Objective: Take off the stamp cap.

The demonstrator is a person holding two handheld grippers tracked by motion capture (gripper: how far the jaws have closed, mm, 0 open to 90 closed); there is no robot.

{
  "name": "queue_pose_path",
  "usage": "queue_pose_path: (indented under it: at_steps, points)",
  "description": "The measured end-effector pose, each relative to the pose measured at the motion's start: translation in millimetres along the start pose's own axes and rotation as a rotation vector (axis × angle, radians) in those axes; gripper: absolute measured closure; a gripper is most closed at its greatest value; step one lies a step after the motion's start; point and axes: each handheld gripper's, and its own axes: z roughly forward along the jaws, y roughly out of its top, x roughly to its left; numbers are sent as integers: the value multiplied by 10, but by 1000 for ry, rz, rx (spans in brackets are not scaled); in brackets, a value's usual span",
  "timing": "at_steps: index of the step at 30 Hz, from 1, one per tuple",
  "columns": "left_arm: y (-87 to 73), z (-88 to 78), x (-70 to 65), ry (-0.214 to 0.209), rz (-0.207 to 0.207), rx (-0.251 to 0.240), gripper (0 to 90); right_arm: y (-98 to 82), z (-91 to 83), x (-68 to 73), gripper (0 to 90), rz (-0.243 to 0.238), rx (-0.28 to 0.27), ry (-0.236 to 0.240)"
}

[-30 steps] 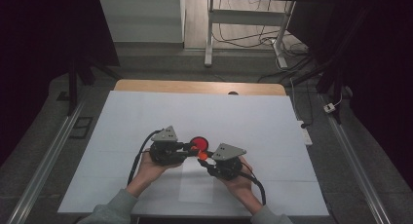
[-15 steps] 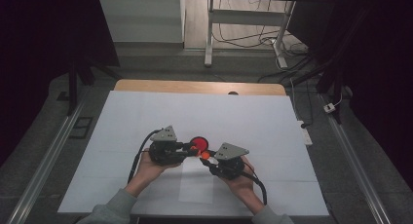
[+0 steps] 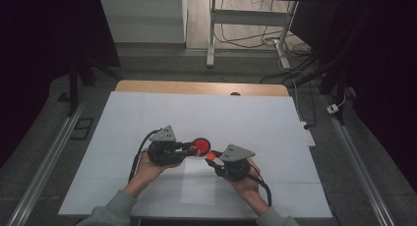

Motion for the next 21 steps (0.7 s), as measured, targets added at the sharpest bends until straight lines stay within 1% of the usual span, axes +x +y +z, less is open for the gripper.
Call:
queue_pose_path:
  at_steps: [10,21]
  points:
    - [3,-11,-7,7,8,6,719,-89,-89,-74,643,18,0,-29]
    - [16,-41,-24,7,13,4,718,-265,-302,-205,642,51,4,-72]
